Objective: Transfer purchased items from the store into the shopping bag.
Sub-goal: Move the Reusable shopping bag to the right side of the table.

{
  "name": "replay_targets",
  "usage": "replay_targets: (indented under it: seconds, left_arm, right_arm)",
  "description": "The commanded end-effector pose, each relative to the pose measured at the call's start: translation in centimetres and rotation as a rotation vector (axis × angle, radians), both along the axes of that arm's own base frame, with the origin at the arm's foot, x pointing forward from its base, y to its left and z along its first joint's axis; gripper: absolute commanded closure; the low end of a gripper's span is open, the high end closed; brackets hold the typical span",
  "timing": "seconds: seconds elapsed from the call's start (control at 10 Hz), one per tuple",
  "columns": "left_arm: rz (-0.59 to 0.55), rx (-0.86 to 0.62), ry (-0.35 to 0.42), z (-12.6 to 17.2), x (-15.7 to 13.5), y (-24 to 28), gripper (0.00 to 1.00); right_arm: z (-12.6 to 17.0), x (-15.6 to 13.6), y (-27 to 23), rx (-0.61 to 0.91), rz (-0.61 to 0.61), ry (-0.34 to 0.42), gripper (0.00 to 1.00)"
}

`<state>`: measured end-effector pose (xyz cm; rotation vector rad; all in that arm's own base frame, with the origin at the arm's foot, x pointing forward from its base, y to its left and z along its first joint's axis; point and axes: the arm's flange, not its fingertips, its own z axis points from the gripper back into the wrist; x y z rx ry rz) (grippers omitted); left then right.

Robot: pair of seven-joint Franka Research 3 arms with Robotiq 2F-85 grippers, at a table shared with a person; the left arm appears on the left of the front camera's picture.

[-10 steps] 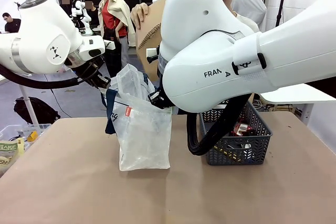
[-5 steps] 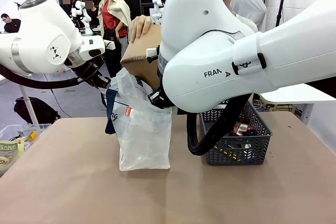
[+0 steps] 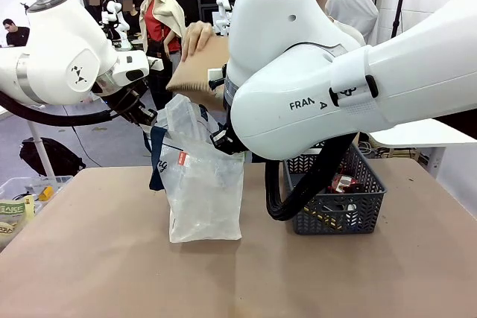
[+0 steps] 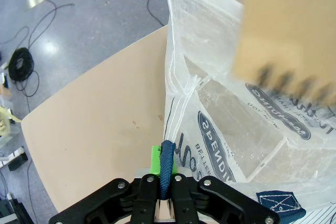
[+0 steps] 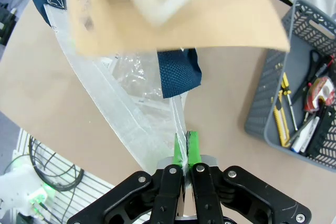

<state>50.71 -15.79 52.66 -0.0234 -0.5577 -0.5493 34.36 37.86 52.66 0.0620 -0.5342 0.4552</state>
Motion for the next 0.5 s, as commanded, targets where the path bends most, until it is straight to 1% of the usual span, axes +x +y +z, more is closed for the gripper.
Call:
replay_targets:
  seconds: [0.0, 0.4]
  left_arm:
    - [0.022, 0.001, -0.006, 0.20, 0.46, 1.46, 1.00]
    - [0.022, 0.001, -0.006, 0.20, 0.46, 1.46, 1.00]
  right_arm:
    - [-0.26, -0.21, -0.43, -0.015, -0.010, 0.006, 1.00]
    - [-0.26, -0.21, -0.43, -0.015, -0.010, 0.006, 1.00]
